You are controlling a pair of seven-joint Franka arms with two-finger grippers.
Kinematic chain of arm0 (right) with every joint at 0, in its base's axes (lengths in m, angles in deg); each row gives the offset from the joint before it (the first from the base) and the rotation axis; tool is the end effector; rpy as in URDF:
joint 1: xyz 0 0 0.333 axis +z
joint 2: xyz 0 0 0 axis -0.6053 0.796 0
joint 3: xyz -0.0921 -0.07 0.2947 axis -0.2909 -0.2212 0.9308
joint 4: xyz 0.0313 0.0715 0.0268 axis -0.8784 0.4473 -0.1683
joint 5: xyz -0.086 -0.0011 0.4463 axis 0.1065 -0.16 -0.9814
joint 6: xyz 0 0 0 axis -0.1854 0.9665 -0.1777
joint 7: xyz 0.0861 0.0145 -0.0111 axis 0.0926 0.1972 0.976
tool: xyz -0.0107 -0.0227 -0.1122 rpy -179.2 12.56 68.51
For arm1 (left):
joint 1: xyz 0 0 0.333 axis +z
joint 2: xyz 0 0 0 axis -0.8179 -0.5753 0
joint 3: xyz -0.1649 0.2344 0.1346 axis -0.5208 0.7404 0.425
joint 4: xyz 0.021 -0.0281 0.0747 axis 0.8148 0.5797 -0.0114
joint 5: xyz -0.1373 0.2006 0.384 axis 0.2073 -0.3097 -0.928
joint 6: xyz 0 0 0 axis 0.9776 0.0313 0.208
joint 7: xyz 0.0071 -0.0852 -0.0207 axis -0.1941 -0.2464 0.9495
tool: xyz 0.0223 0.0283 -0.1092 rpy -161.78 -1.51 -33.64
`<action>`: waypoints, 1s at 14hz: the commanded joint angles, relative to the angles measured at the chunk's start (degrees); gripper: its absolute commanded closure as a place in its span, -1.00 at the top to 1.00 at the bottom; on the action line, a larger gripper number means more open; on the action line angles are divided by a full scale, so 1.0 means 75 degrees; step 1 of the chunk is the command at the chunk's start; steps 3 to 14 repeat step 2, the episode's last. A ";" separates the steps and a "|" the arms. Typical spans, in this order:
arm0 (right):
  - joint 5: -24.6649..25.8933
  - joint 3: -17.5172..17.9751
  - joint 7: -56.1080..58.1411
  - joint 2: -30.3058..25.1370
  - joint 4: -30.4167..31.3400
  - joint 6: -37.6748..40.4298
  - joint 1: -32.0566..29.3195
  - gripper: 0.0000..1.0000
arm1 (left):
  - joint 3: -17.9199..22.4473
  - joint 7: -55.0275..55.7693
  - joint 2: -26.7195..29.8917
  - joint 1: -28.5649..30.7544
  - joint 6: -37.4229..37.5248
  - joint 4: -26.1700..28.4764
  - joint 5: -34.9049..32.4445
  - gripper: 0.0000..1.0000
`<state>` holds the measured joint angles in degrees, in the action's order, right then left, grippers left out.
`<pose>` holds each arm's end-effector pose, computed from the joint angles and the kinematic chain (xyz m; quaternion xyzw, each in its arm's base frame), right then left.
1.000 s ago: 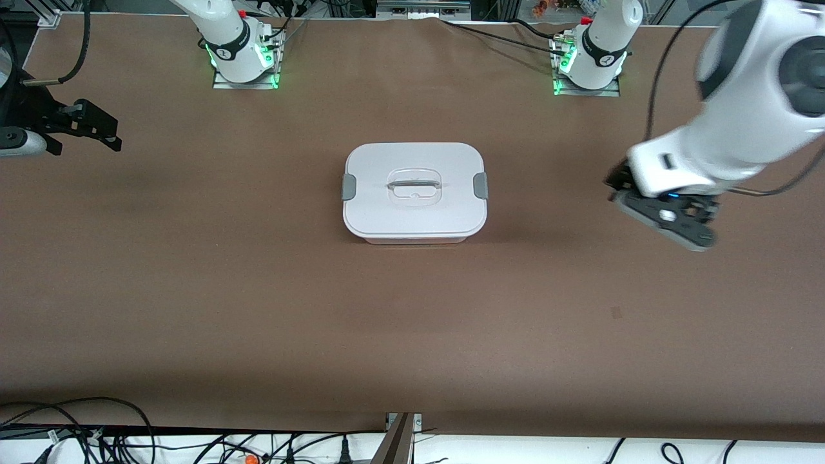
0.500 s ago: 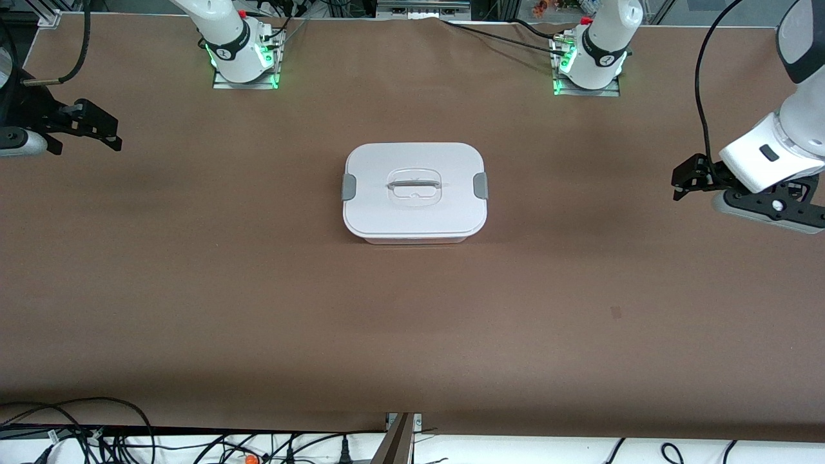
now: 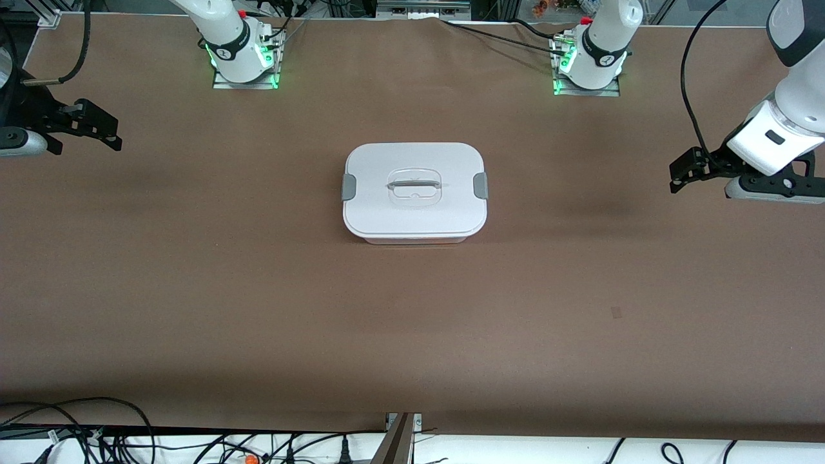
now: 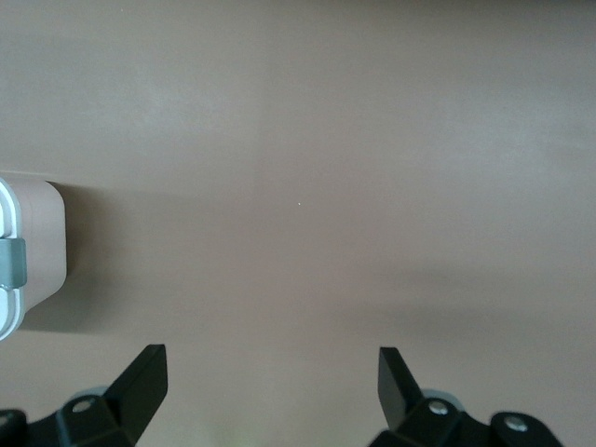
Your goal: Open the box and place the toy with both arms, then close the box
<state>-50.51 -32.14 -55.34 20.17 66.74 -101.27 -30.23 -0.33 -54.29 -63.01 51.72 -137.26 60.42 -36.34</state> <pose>0.6093 0.0222 0.6174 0.9990 0.0451 -0.0041 0.0061 0.6207 -0.0290 0.5338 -0.9990 0.0341 -0.0295 0.0051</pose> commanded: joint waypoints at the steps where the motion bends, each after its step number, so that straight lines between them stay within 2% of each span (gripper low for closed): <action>1: -0.0085 -0.0026 0.0060 -0.0019 -0.0064 0.0104 0.0014 1.00 | -0.0075 0.0098 0.0200 -0.0048 0.0081 0.0172 0.0135 1.00; 2: -0.0085 -0.0026 0.0060 -0.0019 -0.0064 0.0104 0.0014 1.00 | -0.0203 0.0144 0.0188 -0.0071 0.0290 0.0067 0.0135 1.00; 14: -0.0085 -0.0026 0.0060 -0.0019 -0.0064 0.0104 0.0014 1.00 | -0.0203 0.0144 0.0188 -0.0071 0.0290 0.0067 0.0135 1.00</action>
